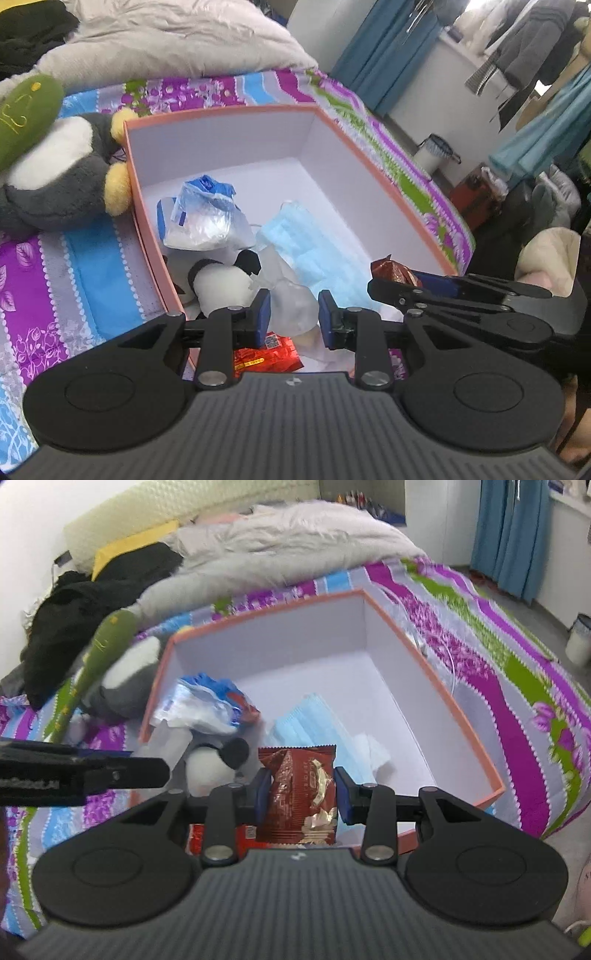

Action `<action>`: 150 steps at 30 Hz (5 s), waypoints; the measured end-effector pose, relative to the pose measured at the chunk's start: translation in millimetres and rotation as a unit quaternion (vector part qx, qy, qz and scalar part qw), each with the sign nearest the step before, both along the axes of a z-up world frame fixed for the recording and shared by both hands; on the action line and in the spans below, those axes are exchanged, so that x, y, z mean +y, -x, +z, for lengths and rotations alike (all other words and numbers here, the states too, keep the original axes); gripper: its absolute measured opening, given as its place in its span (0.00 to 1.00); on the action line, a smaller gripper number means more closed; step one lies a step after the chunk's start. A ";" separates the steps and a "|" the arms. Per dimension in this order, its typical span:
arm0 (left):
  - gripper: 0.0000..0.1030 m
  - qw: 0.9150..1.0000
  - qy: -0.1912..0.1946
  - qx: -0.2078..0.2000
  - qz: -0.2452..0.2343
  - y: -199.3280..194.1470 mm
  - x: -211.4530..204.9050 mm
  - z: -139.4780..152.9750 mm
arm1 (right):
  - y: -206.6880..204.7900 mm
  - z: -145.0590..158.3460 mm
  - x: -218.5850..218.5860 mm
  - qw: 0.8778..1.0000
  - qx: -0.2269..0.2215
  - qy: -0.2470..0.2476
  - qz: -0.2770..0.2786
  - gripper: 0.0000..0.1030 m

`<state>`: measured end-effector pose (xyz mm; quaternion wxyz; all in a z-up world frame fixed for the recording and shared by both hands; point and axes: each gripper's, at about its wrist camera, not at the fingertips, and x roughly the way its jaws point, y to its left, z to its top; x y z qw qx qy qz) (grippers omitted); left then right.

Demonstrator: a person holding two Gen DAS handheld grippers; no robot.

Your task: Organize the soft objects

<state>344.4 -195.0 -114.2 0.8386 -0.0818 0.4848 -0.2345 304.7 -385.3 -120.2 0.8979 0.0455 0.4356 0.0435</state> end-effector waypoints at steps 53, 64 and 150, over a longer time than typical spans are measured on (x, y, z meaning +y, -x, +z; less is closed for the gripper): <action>0.41 0.976 0.019 -0.216 0.006 249.0 42.6 156.4 | 222.3 122.5 24.1 0.975 -0.219 -0.017 -0.024 0.62; 0.41 0.981 0.019 -0.191 0.024 266.7 55.9 135.1 | 242.9 105.5 29.0 0.977 -0.210 -0.008 -0.033 0.62; 0.99 0.980 -0.055 -0.181 0.059 258.8 59.6 123.3 | 236.6 83.3 22.8 0.980 -0.188 -0.006 -0.063 1.00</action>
